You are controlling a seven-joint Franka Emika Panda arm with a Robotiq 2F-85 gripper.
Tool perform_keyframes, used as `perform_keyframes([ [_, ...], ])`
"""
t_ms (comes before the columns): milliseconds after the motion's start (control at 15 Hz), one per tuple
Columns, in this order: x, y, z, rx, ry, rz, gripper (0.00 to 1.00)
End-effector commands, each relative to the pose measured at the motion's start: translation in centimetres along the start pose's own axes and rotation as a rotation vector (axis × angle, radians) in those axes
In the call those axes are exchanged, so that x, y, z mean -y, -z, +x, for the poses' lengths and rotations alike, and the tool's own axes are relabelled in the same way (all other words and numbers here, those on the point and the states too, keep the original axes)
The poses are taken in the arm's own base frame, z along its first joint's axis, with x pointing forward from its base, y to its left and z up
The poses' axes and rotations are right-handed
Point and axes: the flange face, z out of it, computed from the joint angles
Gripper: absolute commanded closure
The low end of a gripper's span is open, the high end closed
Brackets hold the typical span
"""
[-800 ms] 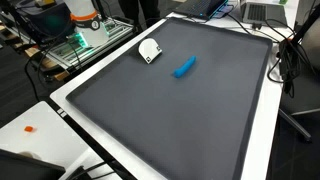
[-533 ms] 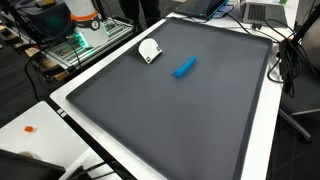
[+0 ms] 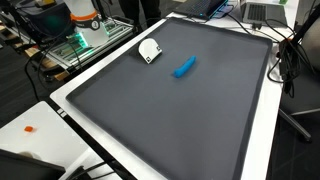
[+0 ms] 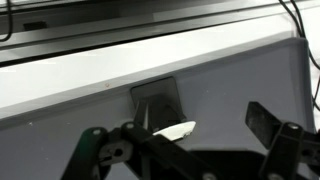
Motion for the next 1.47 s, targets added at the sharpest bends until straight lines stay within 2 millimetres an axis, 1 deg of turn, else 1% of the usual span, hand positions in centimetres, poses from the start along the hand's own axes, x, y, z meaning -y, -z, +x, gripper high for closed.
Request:
perform_keyframes([
  [0, 2.2, -1.9, 2.5, -0.059, -0.181, 0.074, 0.0],
  [267, 3.6, -3.8, 4.9, -0.112, -0.388, 0.129, 0.0],
  [467, 3.7, -6.1, 6.0, -0.082, -0.521, 0.137, 0.0],
  [667, 3.4, -8.2, 6.7, -0.034, -0.62, 0.127, 0.0],
  [1000, 2.0, -11.4, 7.9, 0.019, -0.751, 0.142, 0.0],
  [1200, 1.4, -13.1, 8.6, 0.029, -0.81, 0.147, 0.0],
  [1400, 0.8, -14.4, 9.3, 0.001, -0.857, 0.151, 0.0],
])
